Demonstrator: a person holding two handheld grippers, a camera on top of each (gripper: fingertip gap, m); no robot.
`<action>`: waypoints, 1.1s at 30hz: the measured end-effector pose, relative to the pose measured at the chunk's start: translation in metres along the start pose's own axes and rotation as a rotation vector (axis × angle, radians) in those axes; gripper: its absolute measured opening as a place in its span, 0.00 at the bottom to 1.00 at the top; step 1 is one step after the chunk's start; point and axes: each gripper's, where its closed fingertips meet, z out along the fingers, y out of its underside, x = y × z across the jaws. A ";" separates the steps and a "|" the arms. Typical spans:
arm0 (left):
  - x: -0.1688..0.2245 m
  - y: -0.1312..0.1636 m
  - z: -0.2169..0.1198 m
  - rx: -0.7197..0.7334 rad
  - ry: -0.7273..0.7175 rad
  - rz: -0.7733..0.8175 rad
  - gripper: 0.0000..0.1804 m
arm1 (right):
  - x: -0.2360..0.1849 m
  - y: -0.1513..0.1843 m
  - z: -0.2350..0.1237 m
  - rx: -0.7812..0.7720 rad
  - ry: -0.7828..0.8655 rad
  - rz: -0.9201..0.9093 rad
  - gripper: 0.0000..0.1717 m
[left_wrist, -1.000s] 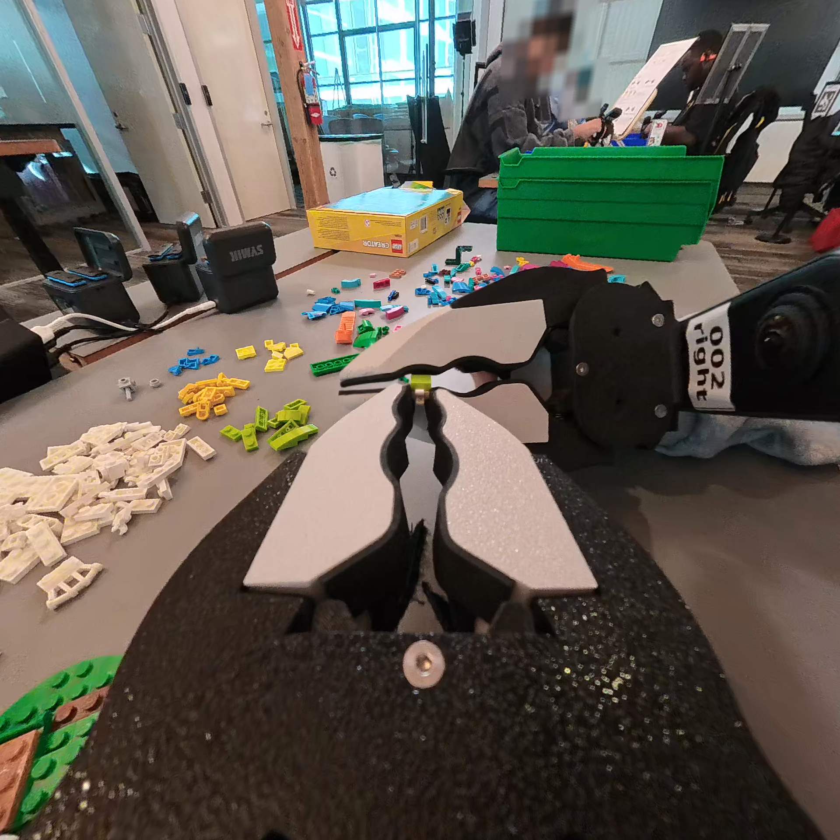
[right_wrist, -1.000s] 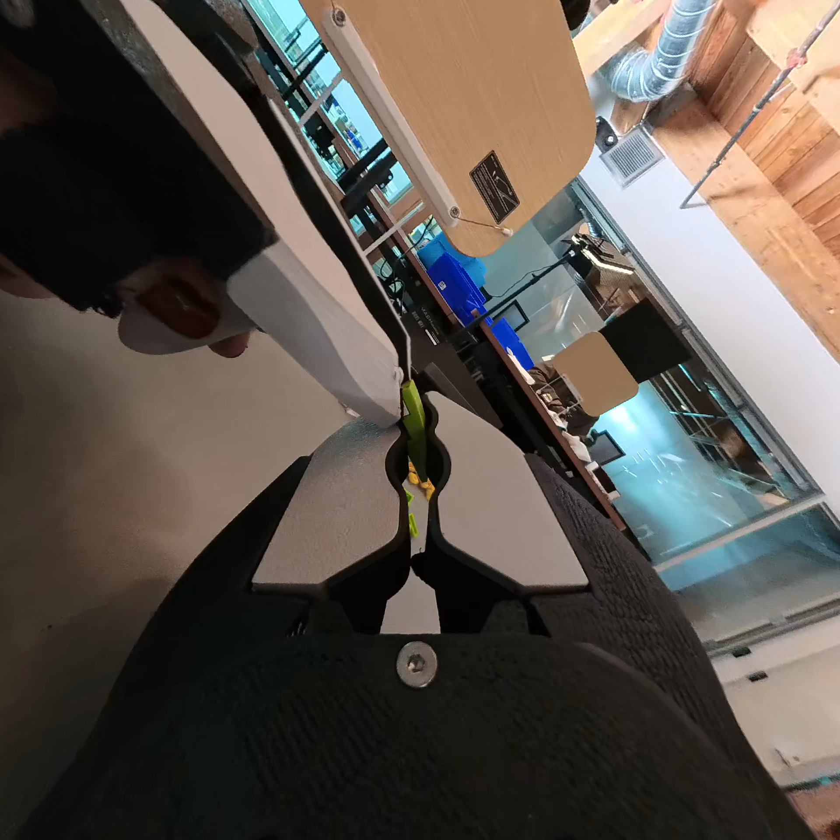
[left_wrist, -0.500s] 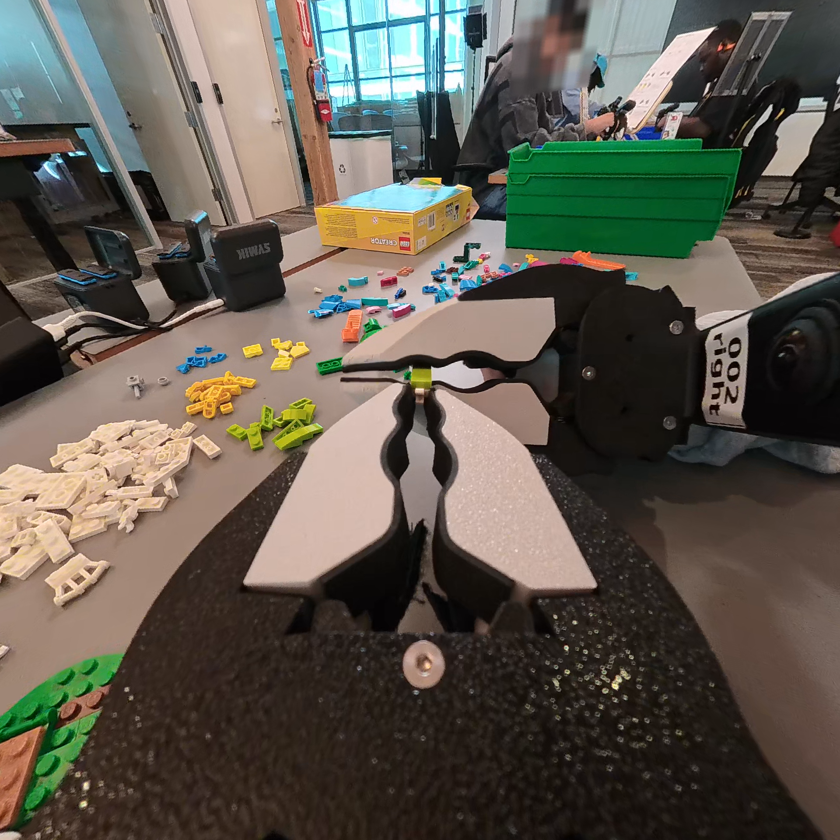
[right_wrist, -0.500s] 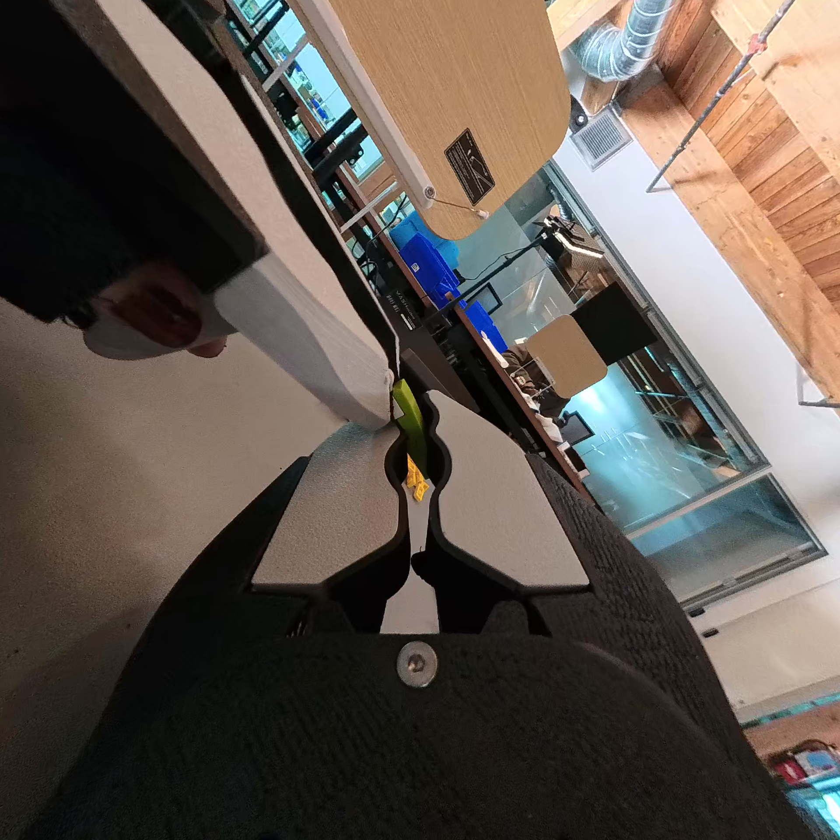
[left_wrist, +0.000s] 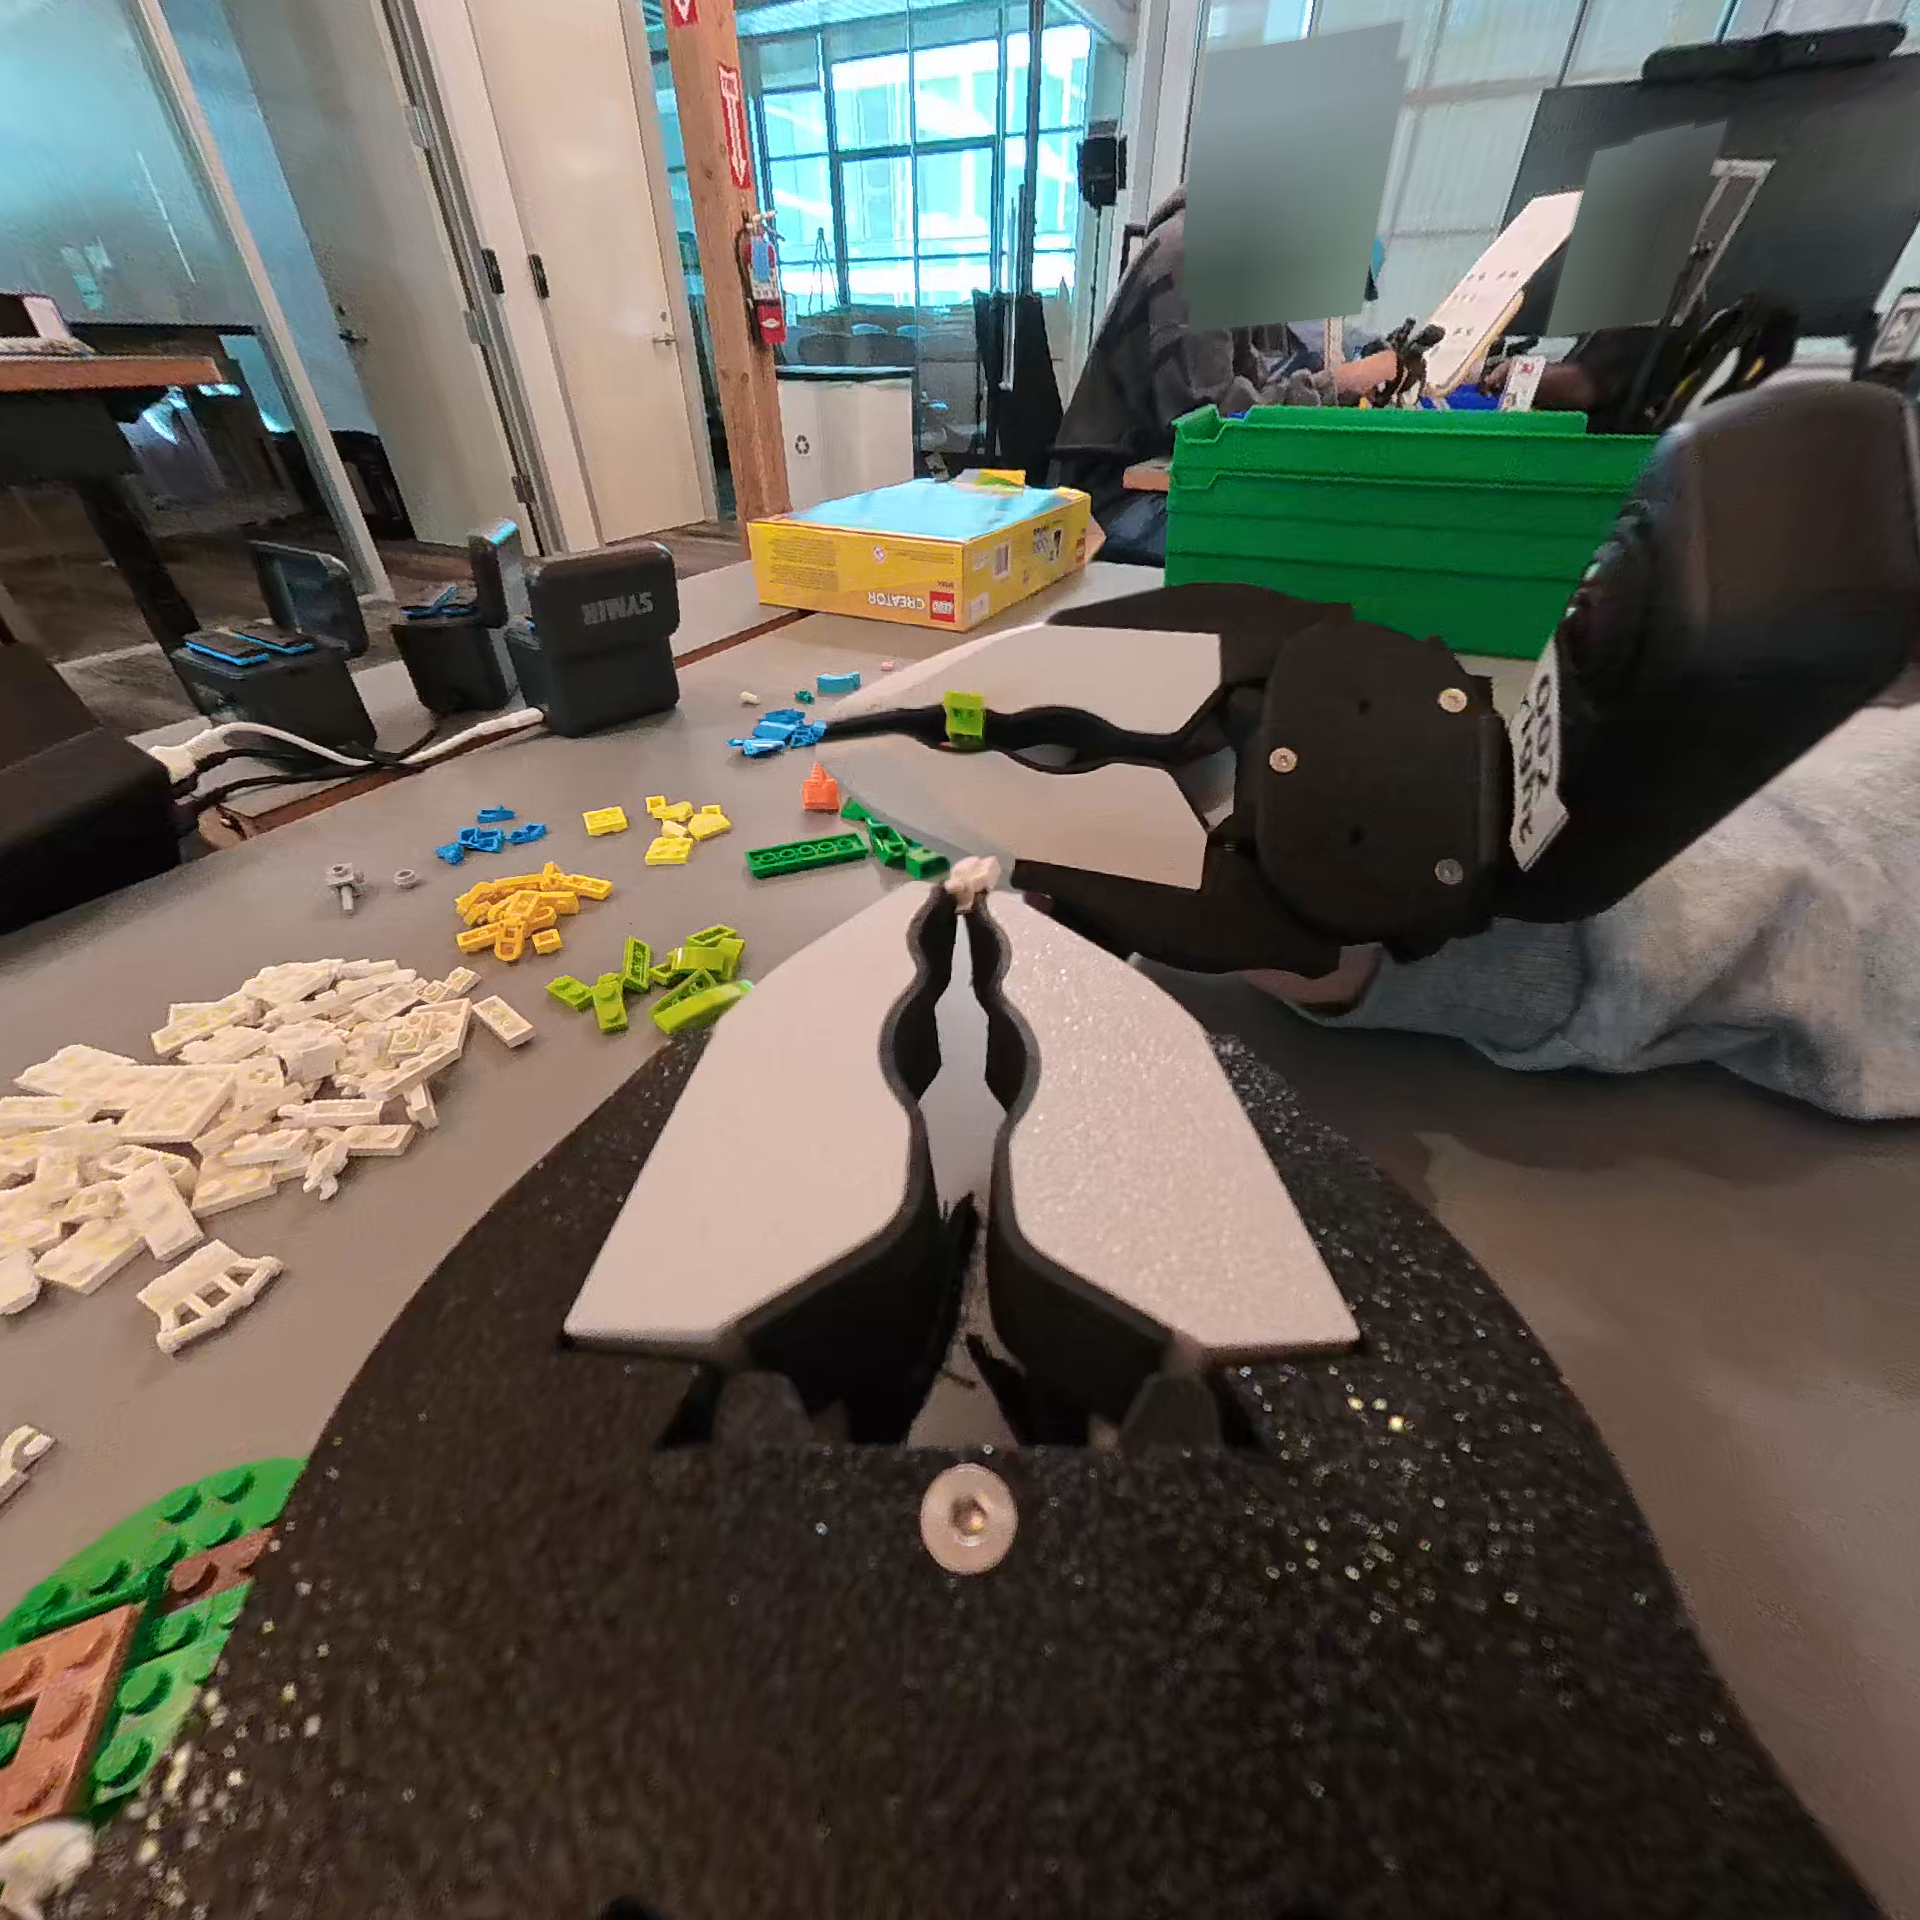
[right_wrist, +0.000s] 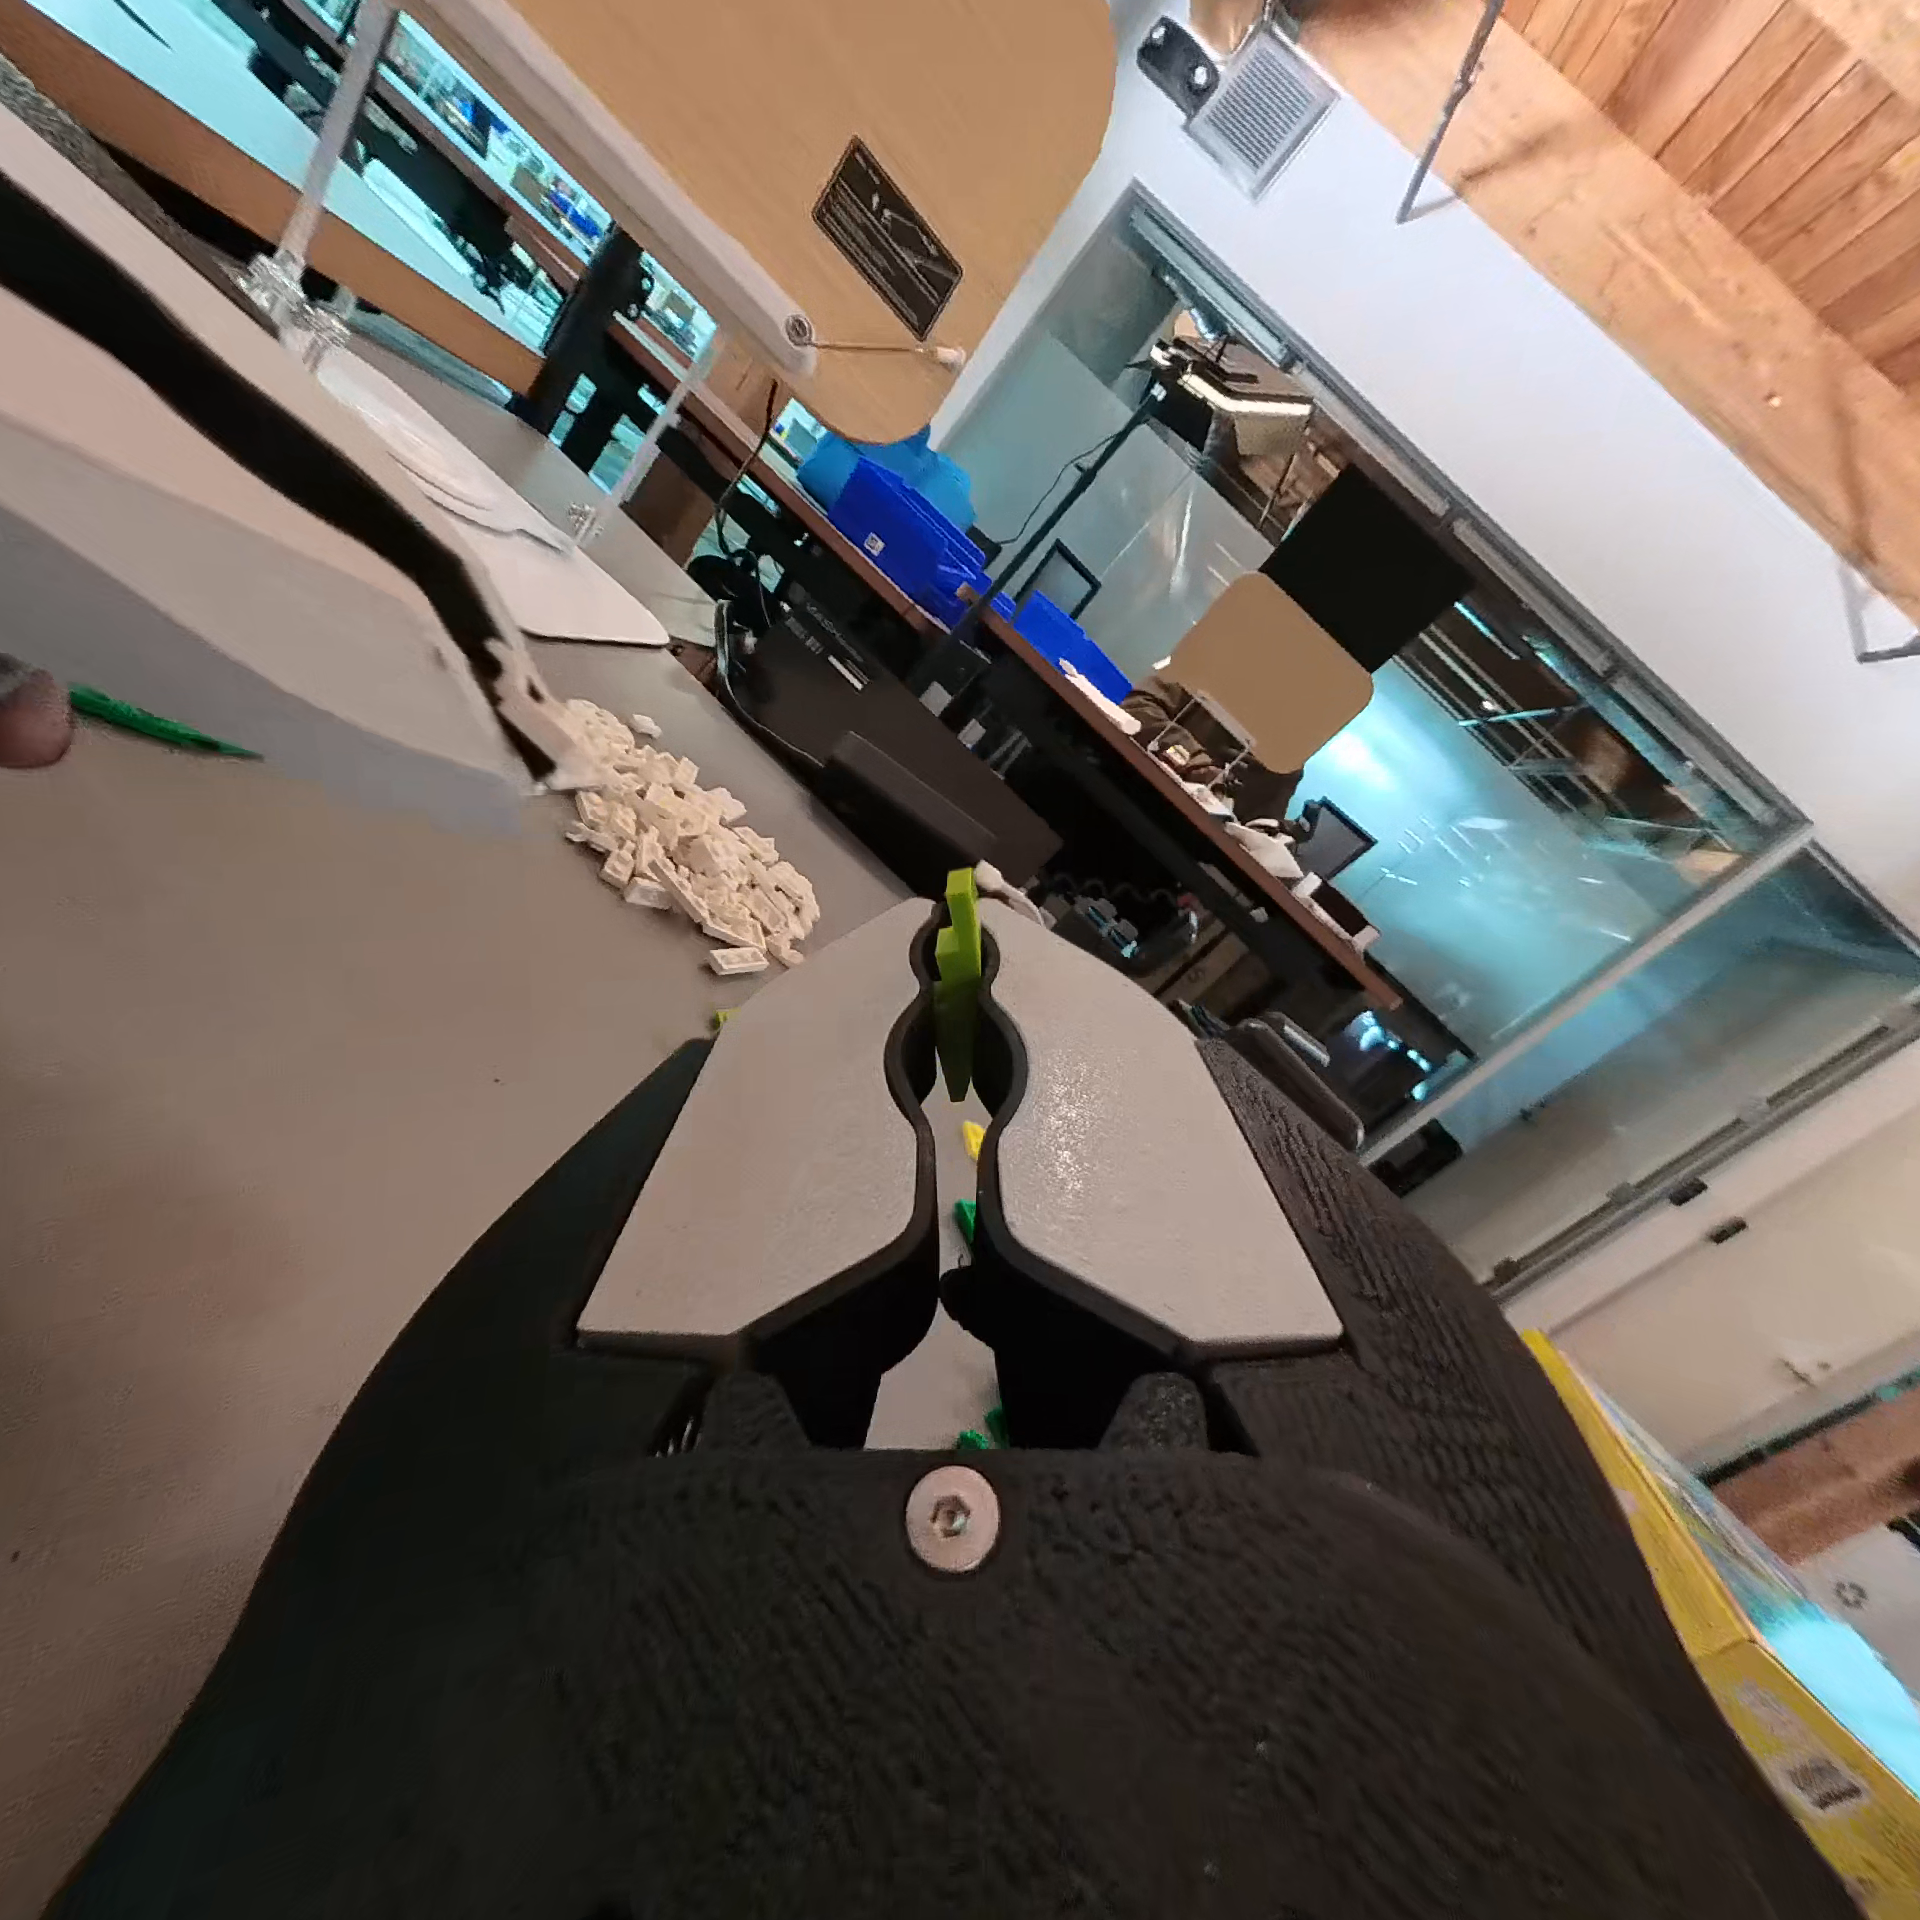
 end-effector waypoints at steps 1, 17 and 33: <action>-0.001 -0.001 -0.001 0.013 -0.009 0.001 0.02 | 0.001 0.001 0.000 -0.002 -0.005 0.012 0.00; -0.036 -0.041 -0.035 0.292 -0.343 0.195 0.02 | -0.048 0.054 0.077 -0.269 -0.676 -0.696 0.01; -0.046 -0.035 -0.034 0.268 -0.352 0.121 0.02 | -0.047 0.065 0.050 -0.360 -0.905 -0.280 0.19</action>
